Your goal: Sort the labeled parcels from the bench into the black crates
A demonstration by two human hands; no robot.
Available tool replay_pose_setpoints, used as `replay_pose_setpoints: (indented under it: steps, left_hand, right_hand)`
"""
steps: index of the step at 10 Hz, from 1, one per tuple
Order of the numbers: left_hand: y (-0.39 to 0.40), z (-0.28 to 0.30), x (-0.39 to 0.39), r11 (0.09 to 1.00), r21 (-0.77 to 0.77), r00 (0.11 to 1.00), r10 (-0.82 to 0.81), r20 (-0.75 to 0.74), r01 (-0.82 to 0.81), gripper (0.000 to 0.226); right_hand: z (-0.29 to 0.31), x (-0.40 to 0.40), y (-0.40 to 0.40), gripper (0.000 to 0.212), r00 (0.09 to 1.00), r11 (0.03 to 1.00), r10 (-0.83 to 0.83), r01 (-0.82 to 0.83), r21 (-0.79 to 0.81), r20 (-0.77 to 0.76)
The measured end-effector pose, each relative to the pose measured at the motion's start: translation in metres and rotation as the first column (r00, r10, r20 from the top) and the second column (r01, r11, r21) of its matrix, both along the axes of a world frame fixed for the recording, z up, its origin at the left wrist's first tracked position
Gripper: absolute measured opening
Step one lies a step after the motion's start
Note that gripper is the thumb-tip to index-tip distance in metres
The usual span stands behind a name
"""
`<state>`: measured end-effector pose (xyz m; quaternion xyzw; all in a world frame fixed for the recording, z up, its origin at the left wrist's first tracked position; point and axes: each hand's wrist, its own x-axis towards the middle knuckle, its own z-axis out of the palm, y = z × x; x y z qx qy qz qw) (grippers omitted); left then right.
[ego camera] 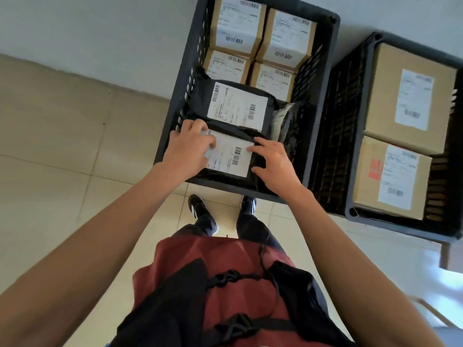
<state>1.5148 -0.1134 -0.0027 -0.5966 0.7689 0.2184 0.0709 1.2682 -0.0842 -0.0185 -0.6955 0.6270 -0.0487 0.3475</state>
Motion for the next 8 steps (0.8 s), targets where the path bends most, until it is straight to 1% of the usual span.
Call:
replay_pose_setpoints:
  steps: [1, 3, 5, 6, 7, 8]
  left_hand:
    - [-0.003, -0.001, -0.001, 0.999, -0.01, 0.999, -0.034, 0.018, 0.034, 0.039]
    - [-0.005, -0.003, -0.001, 0.999, -0.019, 0.999, -0.05, 0.022, 0.05, 0.039]
    - [-0.001, -0.006, 0.0, 0.997, -0.042, 0.997, -0.065, 0.033, 0.067, 0.042]
    - [0.003, -0.005, 0.001, 0.996, -0.059, 0.998, -0.061, 0.034, 0.062, 0.042]
    - [0.009, -0.004, 0.002, 0.997, -0.075, 0.999, -0.032, 0.016, 0.034, 0.039]
    - [0.022, -0.001, -0.002, 0.996, -0.079, 0.999, 0.038, -0.026, -0.04, 0.039]
  right_hand:
    - [0.0, 0.003, -0.002, 0.061, 0.999, 1.0, -0.011, 0.012, 0.018, -0.033]
    - [-0.005, 0.007, 0.0, 0.065, 0.998, 0.999, -0.024, 0.025, 0.028, -0.057]
    - [-0.006, 0.008, 0.007, 0.063, 0.999, 0.999, -0.043, 0.042, -0.003, -0.031]
    - [-0.003, 0.008, 0.012, 0.06, 0.999, 1.0, 0.007, -0.008, -0.026, -0.05]
    - [0.001, 0.006, 0.016, 0.054, 1.0, 0.998, 0.015, -0.016, -0.058, -0.017]
    - [0.011, 0.003, 0.026, 0.047, 0.998, 0.994, -0.024, 0.03, -0.103, 0.055]
